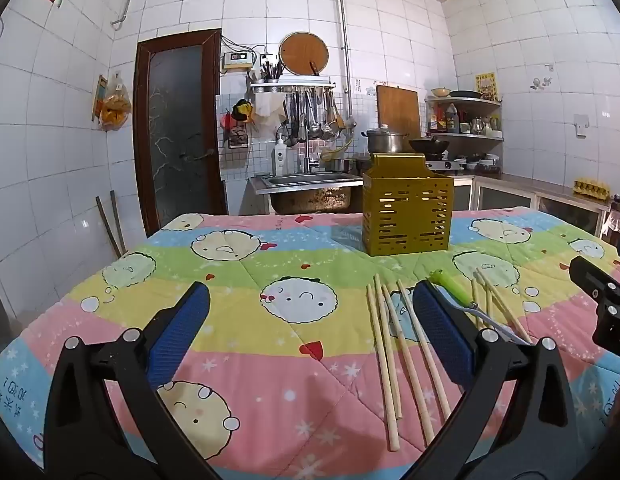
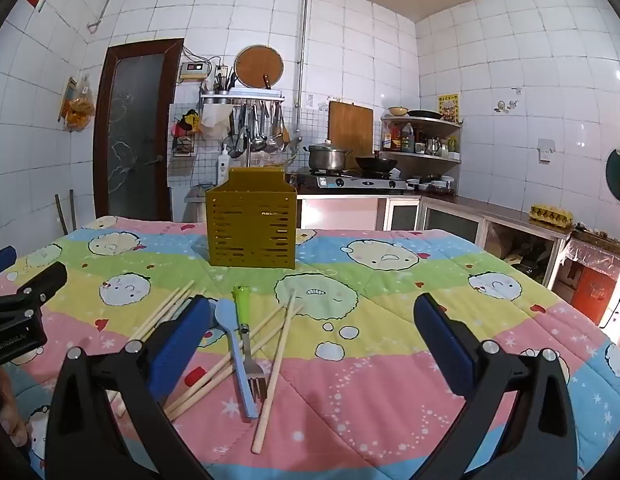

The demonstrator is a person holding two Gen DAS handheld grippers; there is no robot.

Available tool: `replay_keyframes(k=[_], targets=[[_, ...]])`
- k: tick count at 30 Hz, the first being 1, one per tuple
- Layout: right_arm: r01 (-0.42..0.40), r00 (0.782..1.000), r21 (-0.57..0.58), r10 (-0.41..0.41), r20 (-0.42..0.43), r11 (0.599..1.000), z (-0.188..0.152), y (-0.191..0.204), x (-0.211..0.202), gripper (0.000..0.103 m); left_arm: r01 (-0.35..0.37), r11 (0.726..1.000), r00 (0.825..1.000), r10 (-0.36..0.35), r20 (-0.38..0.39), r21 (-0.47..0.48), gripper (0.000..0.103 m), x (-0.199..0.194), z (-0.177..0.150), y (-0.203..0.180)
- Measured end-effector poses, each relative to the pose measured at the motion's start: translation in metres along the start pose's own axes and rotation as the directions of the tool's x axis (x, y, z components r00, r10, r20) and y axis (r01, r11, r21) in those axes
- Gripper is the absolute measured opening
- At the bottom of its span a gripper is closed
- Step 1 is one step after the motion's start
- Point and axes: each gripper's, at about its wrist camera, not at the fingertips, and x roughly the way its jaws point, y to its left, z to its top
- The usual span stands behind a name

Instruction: Organize utensils

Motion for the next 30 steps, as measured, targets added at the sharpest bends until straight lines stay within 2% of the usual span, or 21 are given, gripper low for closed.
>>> replay_keyframes(k=[4,7,19,30], targets=[[0.009,1.0,0.015,-0.009,-0.002,1.0,0.001,0.005,0.0,0.099,0.001,1.0,1.0,-0.001,-0.002,0.009,0.098,0.002,0.0,-0.004],[0.0,1.0,0.058,0.0,0.005,0.998,0.0,-0.006,-0.001,0.099,0.007,1.0,1.0,-0.007,-0.002,0.0,0.098,0.003,0.0,-0.005],[0.006,1.0,-0.01,-0.006,0.001,1.0,-0.001,0.008,0.001,0.099,0.013,1.0,1.0,-0.013,0.006,-0.018,0.098,0.001,-0.002,0.001],[-0.001,1.0,0.018,0.001,-0.003,1.0,-0.001,0.006,0.004,0.099,0.013,1.0,1.0,-0.014,-0.002,-0.02,0.098,0.004,-0.003,0.002]])
